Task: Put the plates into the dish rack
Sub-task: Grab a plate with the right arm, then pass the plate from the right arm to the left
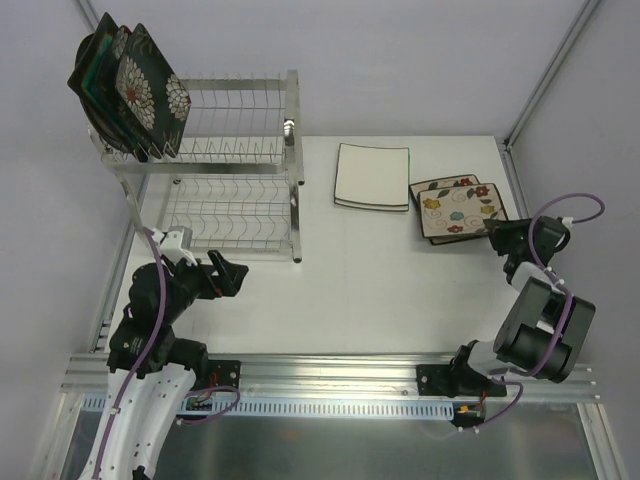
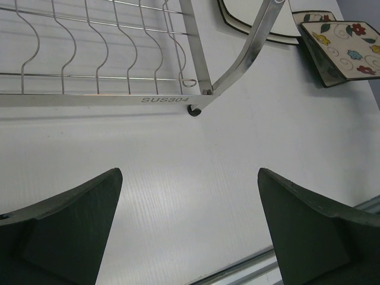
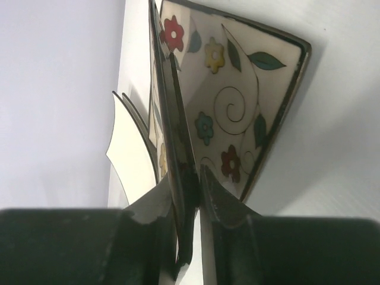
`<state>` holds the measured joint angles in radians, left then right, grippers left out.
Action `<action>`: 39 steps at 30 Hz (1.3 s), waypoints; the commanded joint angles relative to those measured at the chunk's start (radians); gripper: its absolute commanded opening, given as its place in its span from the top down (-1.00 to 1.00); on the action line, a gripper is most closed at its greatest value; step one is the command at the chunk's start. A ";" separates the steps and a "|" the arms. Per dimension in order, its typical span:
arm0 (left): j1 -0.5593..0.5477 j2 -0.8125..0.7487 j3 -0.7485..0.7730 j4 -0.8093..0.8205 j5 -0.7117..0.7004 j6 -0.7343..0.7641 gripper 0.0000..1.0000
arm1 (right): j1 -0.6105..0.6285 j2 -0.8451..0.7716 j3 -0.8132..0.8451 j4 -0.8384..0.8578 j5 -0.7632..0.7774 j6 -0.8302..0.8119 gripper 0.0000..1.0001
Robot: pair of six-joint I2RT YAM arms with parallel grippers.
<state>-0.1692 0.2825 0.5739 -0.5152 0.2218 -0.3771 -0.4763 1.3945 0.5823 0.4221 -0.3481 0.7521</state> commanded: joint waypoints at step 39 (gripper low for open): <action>-0.452 0.583 0.669 0.205 -0.074 -0.382 -0.98 | 0.221 -0.348 0.168 0.032 -0.319 0.283 0.99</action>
<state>-0.5350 0.8314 1.2095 -0.3935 0.2844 -0.7193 -0.2935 1.1191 0.7345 0.2852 -0.5869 0.9241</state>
